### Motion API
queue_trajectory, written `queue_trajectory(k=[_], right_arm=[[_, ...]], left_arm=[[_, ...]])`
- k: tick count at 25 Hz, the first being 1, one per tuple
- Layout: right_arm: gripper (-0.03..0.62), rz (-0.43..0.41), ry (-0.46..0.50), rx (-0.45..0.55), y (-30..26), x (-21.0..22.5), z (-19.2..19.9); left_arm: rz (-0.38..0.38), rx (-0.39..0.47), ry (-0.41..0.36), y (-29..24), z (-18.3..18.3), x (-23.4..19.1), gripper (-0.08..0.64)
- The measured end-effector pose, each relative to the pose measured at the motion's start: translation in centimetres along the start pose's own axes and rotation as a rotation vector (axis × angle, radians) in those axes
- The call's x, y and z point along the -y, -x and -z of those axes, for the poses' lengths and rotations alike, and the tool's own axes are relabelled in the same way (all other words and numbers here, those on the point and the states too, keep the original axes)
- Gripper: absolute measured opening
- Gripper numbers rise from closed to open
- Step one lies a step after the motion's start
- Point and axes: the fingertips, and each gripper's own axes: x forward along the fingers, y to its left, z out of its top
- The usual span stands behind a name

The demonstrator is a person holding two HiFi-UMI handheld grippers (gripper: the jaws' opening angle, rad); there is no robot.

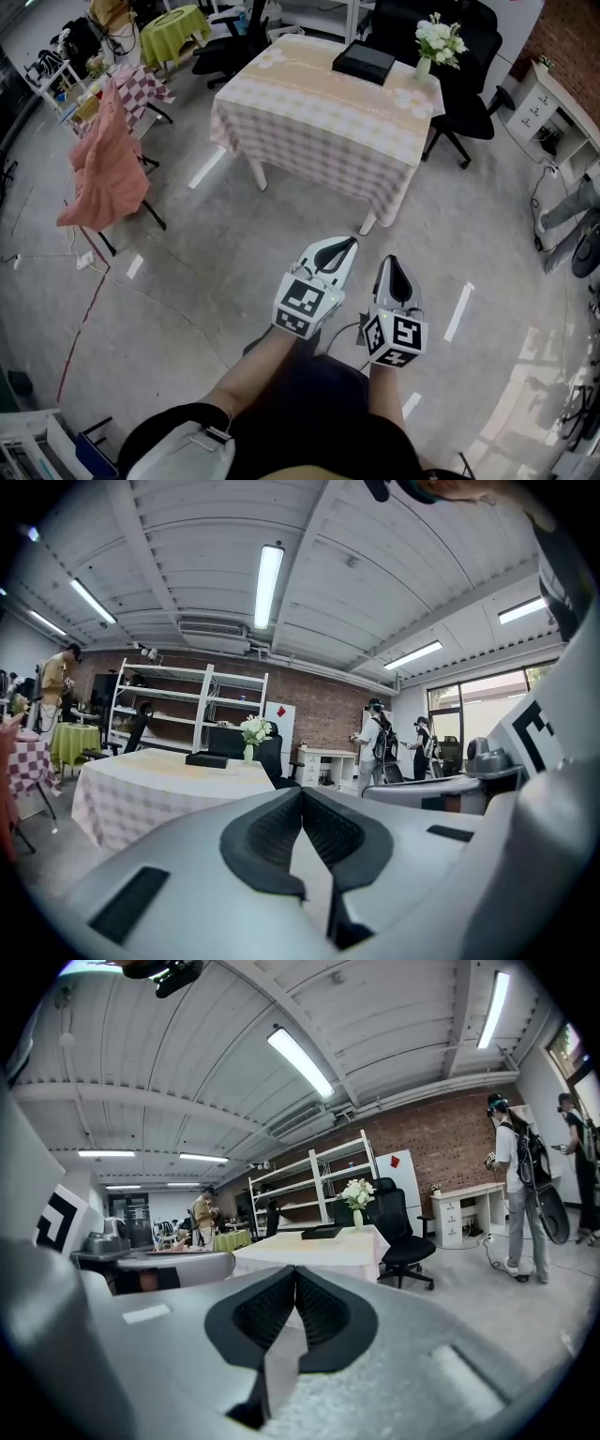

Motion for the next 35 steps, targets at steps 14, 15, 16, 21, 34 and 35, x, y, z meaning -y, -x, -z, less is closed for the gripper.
queue_trajectory(k=[14, 15, 16, 21, 34, 35], right_arm=[[0.005, -0.011, 0.025, -0.034, -8.7, 2.2, -2.1], [0.005, -0.010, 0.022, -0.037, -9.2, 2.3, -2.2], [0.005, -0.009, 0.017, -0.039, -9.8, 2.5, -2.2], [0.005, 0.006, 0.001, -0.053, -12.6, 3.6, -2.7], [0.005, 0.053, -0.017, -0.048, -20.2, 5.3, -4.2], [0.005, 0.055, -0.016, -0.046, -20.7, 5.4, -4.4]], left_arm=[[-0.017, 0.044, 0.009, -7.1, -2.8, -5.7, 0.008], [-0.017, 0.042, 0.009, -7.5, -2.9, -6.1, 0.008], [-0.017, 0.040, 0.009, -7.9, -3.2, -6.5, 0.008], [-0.005, 0.035, 0.017, -10.0, -4.0, -8.5, 0.008], [0.014, 0.039, 0.017, -15.2, -5.4, -14.7, 0.008], [0.013, 0.042, 0.016, -15.7, -5.6, -15.2, 0.008]])
